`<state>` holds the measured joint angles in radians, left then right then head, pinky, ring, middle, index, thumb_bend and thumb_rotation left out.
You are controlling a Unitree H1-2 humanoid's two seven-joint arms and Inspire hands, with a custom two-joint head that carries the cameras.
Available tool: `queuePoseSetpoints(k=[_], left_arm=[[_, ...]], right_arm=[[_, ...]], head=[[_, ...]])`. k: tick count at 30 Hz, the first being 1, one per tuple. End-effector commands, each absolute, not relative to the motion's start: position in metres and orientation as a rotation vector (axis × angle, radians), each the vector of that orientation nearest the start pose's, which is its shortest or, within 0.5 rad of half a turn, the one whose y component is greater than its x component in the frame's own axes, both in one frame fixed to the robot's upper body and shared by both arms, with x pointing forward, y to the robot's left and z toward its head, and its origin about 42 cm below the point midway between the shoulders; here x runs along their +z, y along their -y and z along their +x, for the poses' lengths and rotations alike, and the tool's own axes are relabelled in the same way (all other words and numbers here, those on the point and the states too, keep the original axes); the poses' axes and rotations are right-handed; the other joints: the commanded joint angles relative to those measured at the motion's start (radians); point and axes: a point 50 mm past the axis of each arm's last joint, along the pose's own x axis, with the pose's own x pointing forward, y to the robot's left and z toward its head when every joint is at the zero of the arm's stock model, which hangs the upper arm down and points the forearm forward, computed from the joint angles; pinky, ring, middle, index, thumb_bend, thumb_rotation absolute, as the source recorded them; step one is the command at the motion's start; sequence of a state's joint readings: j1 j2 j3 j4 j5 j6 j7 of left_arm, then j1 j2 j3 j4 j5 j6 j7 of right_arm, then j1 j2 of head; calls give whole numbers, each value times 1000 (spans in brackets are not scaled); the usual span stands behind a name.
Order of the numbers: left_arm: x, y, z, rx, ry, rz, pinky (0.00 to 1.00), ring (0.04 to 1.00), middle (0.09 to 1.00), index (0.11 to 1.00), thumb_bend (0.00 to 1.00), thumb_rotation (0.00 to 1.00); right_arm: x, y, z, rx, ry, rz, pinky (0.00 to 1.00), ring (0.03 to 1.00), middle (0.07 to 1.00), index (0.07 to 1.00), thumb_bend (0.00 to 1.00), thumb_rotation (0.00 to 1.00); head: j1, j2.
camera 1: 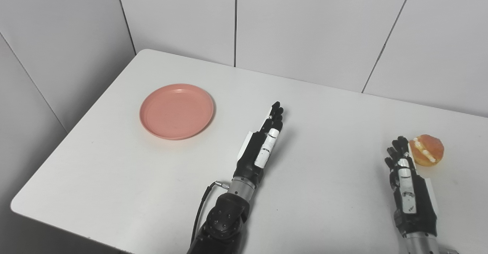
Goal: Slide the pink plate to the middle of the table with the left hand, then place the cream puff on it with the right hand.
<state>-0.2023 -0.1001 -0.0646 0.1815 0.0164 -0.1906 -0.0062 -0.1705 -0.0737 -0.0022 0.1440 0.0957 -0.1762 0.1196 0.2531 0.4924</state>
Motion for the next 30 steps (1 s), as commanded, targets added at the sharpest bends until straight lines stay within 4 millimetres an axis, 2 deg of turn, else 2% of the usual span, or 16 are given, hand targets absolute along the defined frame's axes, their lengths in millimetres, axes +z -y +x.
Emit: queuePoseSetpoints(k=[1,11,17,21,23,30], left_arm=[[117,-157,342,-98,187,-75,1000,1000,1000,997,728,1000],[159,-192,361,-46,271,-99,1000,1000,997,984,767,1000],[182,-214,368,56,333,-77,967,943,939,937,783,1000],[196,-230,372,123,356,-99,909,892,884,883,786,1000],[202,-237,374,145,368,-107,875,866,846,841,784,1000],[204,-276,384,244,437,-55,847,832,813,801,758,1000]], right_arm=[[122,216,339,143,246,26,1000,1000,1000,1000,528,939],[121,213,339,147,253,30,1000,1000,1000,1000,506,945],[123,214,337,147,253,25,1000,1000,1000,1000,522,949],[124,213,338,143,256,27,1000,1000,1000,1000,527,943],[124,213,338,143,257,22,1000,1000,1000,1000,530,951],[123,215,337,156,256,23,1000,1000,1000,1000,522,954]], head=[[0,1],[-8,0],[-4,7],[3,9],[5,8],[8,8]])
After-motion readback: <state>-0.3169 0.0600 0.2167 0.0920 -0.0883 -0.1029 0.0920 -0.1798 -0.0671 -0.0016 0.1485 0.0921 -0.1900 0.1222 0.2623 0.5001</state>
